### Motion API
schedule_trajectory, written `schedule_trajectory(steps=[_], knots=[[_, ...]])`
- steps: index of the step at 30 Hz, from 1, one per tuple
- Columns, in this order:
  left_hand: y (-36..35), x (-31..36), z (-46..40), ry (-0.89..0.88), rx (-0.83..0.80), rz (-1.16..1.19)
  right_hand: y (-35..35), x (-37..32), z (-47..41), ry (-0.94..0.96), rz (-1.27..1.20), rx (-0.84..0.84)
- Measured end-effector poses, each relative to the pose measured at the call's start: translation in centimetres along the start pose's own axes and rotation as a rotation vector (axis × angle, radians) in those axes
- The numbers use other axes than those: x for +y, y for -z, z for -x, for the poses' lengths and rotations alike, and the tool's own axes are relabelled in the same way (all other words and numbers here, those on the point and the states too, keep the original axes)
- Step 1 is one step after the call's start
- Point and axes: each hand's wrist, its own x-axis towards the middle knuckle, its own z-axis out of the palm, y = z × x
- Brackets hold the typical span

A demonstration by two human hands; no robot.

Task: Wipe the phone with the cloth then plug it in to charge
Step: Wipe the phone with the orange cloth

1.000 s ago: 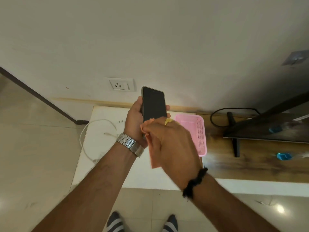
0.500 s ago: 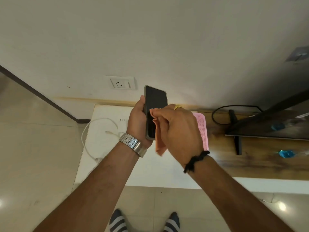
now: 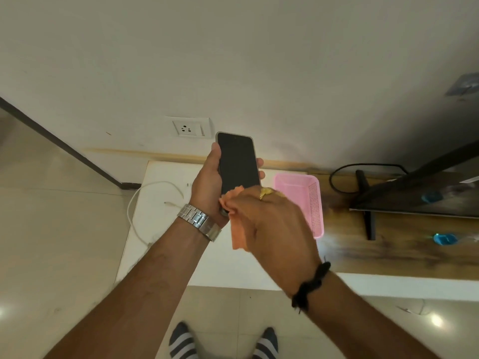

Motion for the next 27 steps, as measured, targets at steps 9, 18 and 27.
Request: schedule_trajectory(steps=[9,18,27], knots=[[0.9,-0.5,-0.5,0.012,-0.054,0.049,-0.5,1.1,0.7,-0.004,0.131,-0.035],[0.5,-0.7,0.0,0.018,-0.073,0.062,-0.5,1.6,0.9,-0.029,0.151,-0.044],[0.6,-1.3,1.2,0.062,-0.075,0.021,0.1,2.8,0.0,-0.006,0.182,-0.052]])
